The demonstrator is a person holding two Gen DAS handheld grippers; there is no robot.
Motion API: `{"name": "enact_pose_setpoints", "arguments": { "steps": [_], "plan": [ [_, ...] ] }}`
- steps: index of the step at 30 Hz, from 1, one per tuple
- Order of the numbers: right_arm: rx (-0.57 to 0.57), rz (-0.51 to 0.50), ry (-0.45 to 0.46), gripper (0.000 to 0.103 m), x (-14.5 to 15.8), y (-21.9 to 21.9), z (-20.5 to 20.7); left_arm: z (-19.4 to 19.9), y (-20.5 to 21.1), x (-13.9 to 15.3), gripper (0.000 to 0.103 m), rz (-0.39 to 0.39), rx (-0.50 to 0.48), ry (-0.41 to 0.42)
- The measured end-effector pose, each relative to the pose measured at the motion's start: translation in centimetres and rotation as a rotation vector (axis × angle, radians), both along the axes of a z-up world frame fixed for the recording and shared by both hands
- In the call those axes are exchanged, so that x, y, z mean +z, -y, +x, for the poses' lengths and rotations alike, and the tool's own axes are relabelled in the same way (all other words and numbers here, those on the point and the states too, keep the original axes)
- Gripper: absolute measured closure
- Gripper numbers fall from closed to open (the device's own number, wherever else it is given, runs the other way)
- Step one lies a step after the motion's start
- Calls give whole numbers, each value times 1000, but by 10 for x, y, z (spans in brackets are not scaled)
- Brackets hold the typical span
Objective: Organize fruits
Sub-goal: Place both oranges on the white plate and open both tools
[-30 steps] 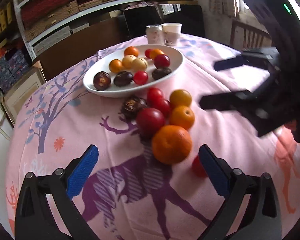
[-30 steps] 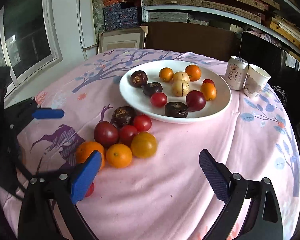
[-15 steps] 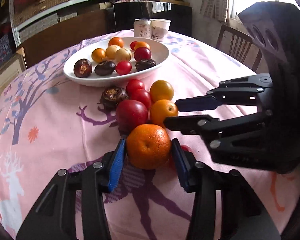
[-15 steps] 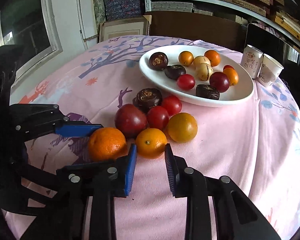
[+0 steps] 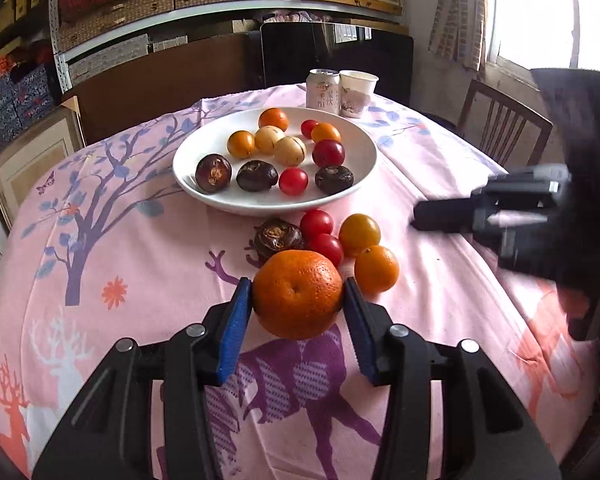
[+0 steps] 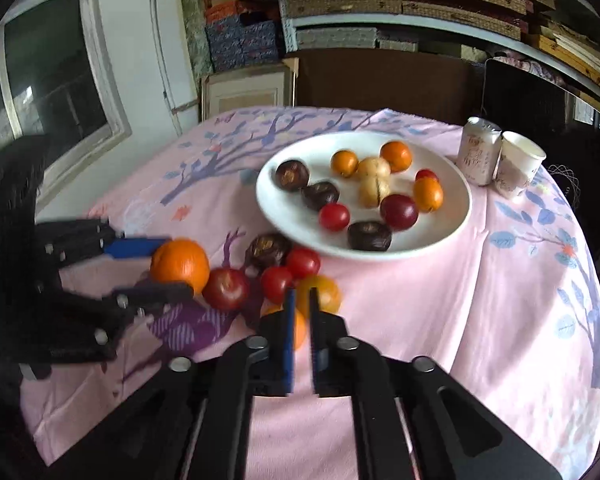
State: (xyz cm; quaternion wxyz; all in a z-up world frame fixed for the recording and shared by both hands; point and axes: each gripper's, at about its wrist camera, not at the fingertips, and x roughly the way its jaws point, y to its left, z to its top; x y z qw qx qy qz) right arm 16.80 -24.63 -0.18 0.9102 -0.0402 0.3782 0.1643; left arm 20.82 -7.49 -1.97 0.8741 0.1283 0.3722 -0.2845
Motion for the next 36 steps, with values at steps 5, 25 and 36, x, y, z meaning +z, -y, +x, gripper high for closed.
{"name": "enact_pose_setpoints", "arguments": {
  "steps": [5,25,36],
  "plan": [
    [41,-68,-50,44,-28,-26,5,-6,0,-2,58,22,-2,30],
    [-113,-40,144,68,45,20,42,42,21,34,58,-9,46,168],
    [-215,26,64,67,12,44,107,124,39,10,57,-44,202,121]
  ]
}}
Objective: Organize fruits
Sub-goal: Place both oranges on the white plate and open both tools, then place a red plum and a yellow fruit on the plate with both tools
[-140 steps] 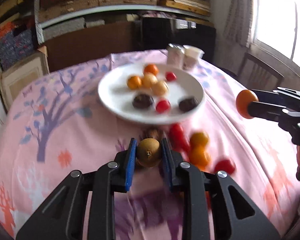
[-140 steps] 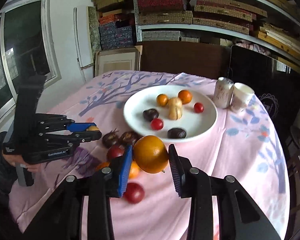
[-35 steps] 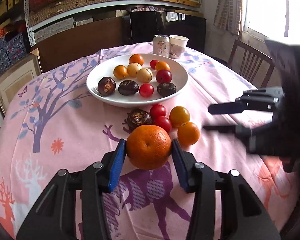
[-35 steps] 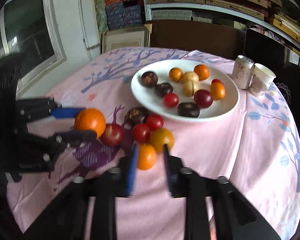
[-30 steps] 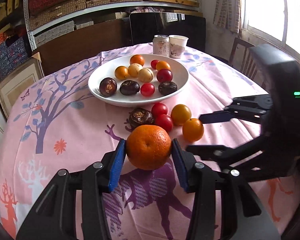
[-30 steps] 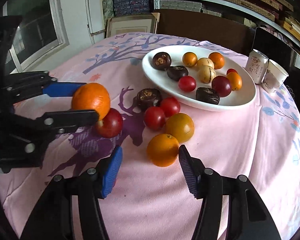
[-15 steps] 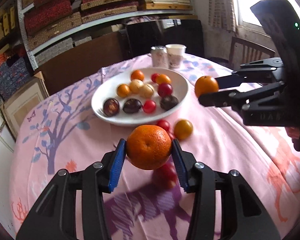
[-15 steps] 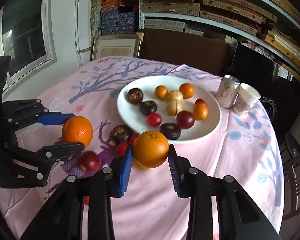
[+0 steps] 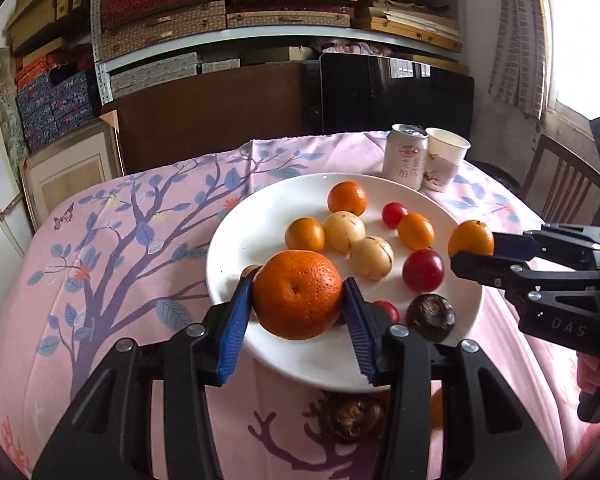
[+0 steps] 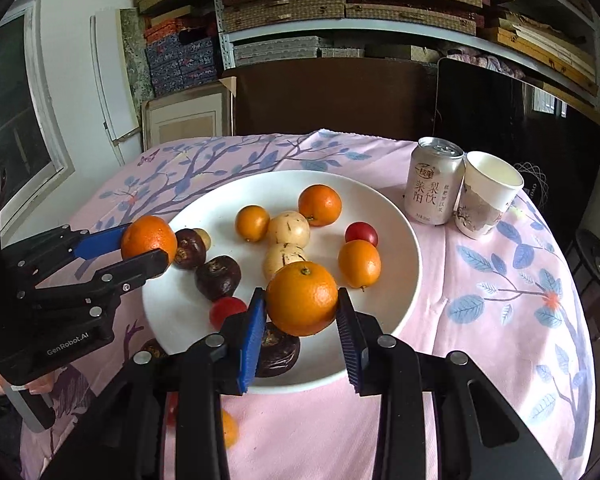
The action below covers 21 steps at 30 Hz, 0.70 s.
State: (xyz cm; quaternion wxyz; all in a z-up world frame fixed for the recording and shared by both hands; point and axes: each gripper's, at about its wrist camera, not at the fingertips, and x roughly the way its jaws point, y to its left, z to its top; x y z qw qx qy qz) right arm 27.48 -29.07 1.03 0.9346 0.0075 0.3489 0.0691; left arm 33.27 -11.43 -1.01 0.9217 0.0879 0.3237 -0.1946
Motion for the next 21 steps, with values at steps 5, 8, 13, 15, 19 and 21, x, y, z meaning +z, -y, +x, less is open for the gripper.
{"name": "enact_pose_setpoints", "arguments": {
  "steps": [5,8,13,15,19,21],
  "plan": [
    [-64,-83,69,8,-3,7,-8,-14,-10,9,5,-11,62,131],
    [-80,-96,90,8,3,13,-24,-31,-23,18,5,-7,42,119],
    [37,-60,73,8,-1,0,-69,-88,-46,4,5,79,-57,47],
    [89,-100,23,8,-13,-15,-77,-111,-46,-8,4,125,-100,33],
    [157,-184,-23,8,-38,-42,-71,-138,-43,-29,4,163,-166,17],
    [160,-197,-36,10,-46,-49,-64,-133,-36,-41,4,166,-187,-32]
  ]
}}
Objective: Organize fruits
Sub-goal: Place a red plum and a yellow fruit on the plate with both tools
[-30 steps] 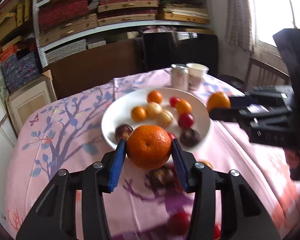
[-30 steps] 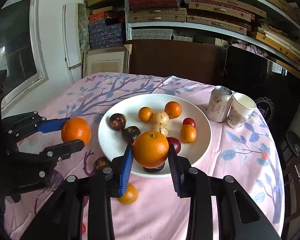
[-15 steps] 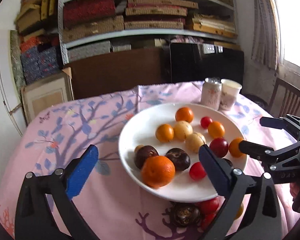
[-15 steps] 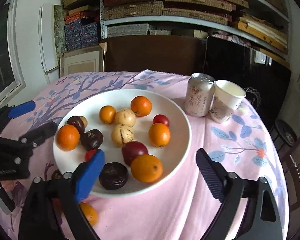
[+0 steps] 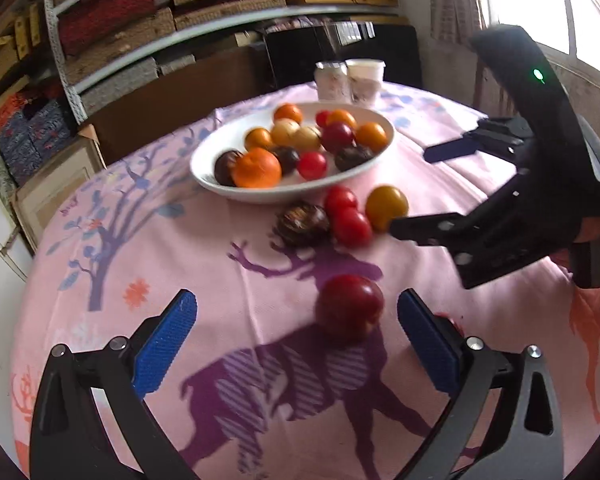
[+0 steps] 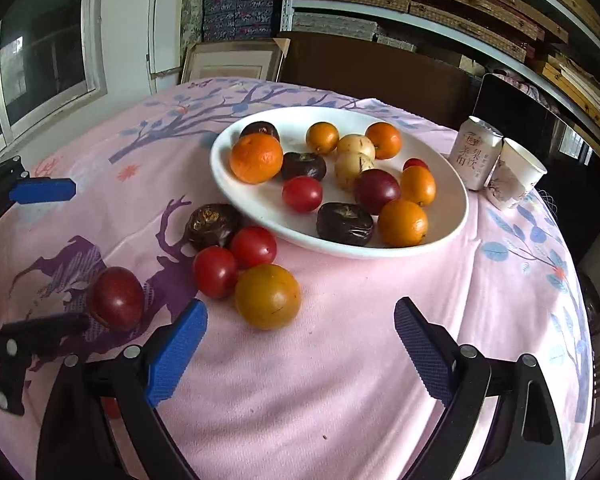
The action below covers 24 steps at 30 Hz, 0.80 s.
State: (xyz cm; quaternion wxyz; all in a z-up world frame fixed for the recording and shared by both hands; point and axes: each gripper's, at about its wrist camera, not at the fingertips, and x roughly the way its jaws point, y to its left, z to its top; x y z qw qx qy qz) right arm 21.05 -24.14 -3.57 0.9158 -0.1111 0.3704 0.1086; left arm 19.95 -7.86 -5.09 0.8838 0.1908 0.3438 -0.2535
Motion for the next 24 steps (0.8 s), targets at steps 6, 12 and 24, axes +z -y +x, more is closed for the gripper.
{"name": "enact_pose_setpoints", "arguments": {
  "steps": [6,12,24],
  "plan": [
    [-9,108,-92,66,-11,-1,3,22,4,-19,64,-78,-24,-222],
    [-21,126,24,66,27,11,-11,21,5,12,65,-130,-70,-164],
    [-87,115,55,38,47,31,66,119,52,25,50,-127,67,-71]
  ]
}}
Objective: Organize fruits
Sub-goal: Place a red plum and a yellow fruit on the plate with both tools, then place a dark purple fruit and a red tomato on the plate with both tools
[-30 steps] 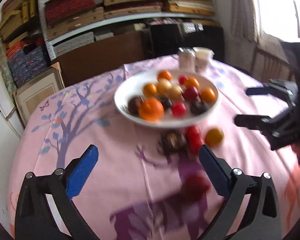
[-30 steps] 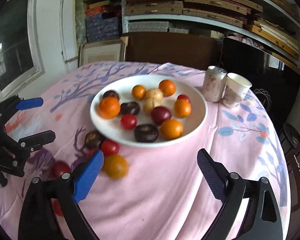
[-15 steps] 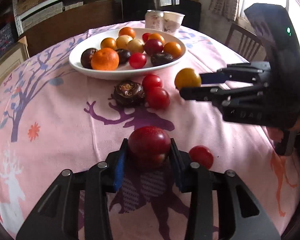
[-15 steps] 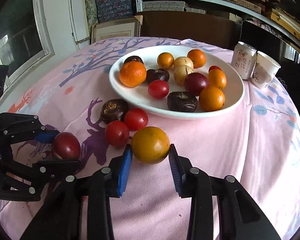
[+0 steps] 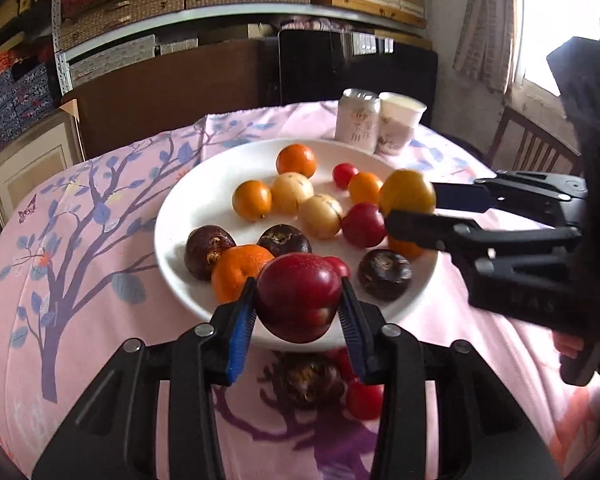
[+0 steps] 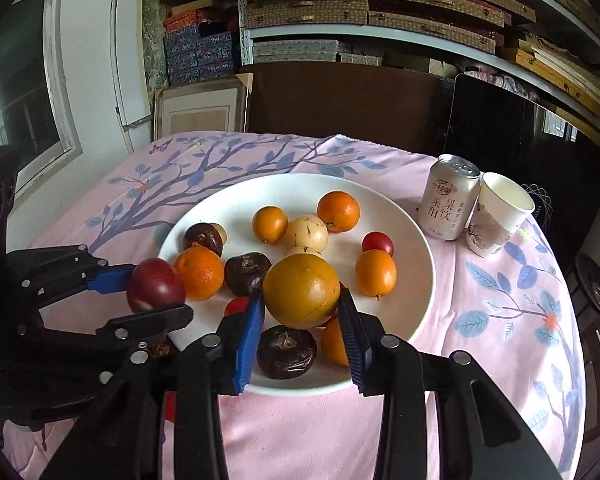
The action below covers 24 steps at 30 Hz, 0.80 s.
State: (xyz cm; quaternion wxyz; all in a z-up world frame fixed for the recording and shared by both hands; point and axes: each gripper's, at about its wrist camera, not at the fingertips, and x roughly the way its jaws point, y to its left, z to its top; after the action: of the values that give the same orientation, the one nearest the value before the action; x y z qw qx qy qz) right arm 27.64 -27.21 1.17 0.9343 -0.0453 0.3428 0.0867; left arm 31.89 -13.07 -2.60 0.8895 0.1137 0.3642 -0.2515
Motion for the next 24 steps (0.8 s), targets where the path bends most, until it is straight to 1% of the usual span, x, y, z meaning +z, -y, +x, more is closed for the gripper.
{"name": "enact_pose_setpoints", "arguments": {
  "steps": [1,2,3,4,5,7,8,11,13,14,15,16,17,18,19,20,22,24],
  "plan": [
    [-13,-30,1,31,-3,1,-2,1,2,-2,36,31,20,18],
    [-51,-54,23,11,-2,5,-4,-2,3,-3,4,56,33,47],
    [-71,-63,39,5,-2,7,-7,-9,-1,-1,5,42,31,79],
    [-95,-67,56,4,1,13,-13,-17,-6,3,5,16,15,98],
    [-117,-79,63,4,3,18,-21,-23,-10,6,5,4,2,100],
    [-121,-97,61,4,5,22,-39,-38,-19,12,5,-6,-8,109],
    [-114,-89,59,4,5,23,-52,-46,-25,14,5,-4,-6,115],
    [-23,3,19,4,0,14,-94,-67,-35,8,5,17,-11,84],
    [55,51,-18,4,-8,-1,-119,-78,-35,-1,5,18,-39,46],
    [106,63,-45,7,-13,-12,-129,-81,-32,-4,5,30,-50,37],
    [112,36,-61,7,-18,-20,-135,-83,-28,-8,5,45,-62,37],
    [88,-41,-67,7,-26,-29,-140,-83,-23,-12,5,72,-76,49],
    [103,-80,-69,7,-30,-35,-142,-82,-20,-16,5,103,-68,75],
    [148,-84,-91,7,-36,-38,-143,-82,-20,-18,5,128,-52,95],
    [153,-72,-113,7,-40,-39,-142,-78,-23,-22,5,141,-46,94],
    [151,-46,-138,7,-45,-38,-141,-74,-27,-24,5,136,-45,78],
    [188,18,-180,7,-53,-40,-140,-62,-38,-28,5,119,-5,54],
    [196,3,-204,7,-60,-48,-137,-50,-49,-31,5,106,15,27]
  ]
}}
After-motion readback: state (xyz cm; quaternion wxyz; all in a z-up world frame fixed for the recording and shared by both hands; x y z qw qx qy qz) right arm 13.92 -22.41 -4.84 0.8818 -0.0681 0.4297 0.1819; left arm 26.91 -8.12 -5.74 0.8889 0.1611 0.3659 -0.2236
